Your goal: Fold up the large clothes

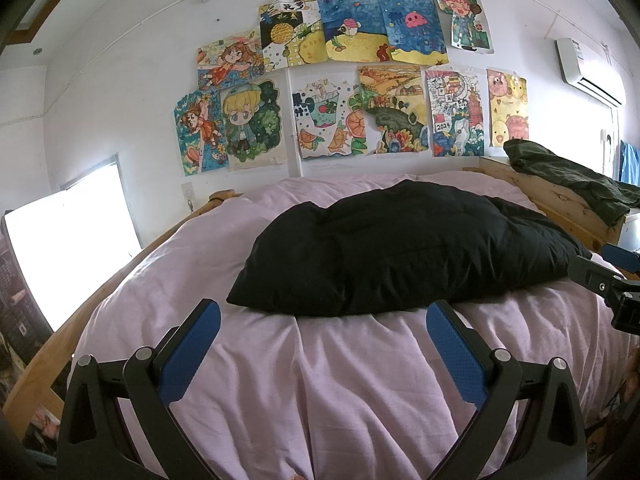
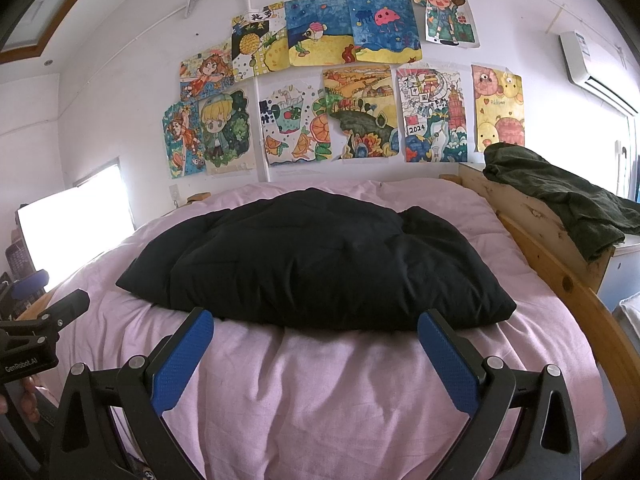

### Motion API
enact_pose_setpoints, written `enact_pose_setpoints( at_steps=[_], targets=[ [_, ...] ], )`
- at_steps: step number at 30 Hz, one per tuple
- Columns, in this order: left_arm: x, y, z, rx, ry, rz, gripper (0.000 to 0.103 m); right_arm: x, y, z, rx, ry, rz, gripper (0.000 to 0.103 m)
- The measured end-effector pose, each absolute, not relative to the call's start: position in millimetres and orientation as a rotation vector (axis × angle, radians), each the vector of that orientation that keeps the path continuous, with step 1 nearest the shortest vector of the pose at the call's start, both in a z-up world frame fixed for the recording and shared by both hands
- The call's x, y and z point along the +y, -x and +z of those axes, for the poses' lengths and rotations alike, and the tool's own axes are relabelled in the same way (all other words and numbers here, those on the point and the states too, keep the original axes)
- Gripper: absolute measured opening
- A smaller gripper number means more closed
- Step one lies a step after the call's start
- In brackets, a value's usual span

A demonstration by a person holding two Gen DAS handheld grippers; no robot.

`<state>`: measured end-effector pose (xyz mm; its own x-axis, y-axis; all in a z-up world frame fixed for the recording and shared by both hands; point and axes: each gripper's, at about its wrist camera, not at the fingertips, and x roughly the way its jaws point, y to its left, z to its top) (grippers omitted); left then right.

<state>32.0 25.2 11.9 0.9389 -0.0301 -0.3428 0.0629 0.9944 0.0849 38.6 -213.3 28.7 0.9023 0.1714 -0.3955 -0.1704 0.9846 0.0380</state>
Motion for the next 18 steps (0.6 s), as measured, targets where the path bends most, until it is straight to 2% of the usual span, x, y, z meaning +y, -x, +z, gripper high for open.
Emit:
enact_pose_setpoints(
  at_steps=[18],
  targets=[
    [27.7, -32.1, 9.7, 0.353, -0.089, -0.044, 0.101, -212.3, -38.6, 29.4, 0.41, -0.003, 0.175, 0.103]
  ],
)
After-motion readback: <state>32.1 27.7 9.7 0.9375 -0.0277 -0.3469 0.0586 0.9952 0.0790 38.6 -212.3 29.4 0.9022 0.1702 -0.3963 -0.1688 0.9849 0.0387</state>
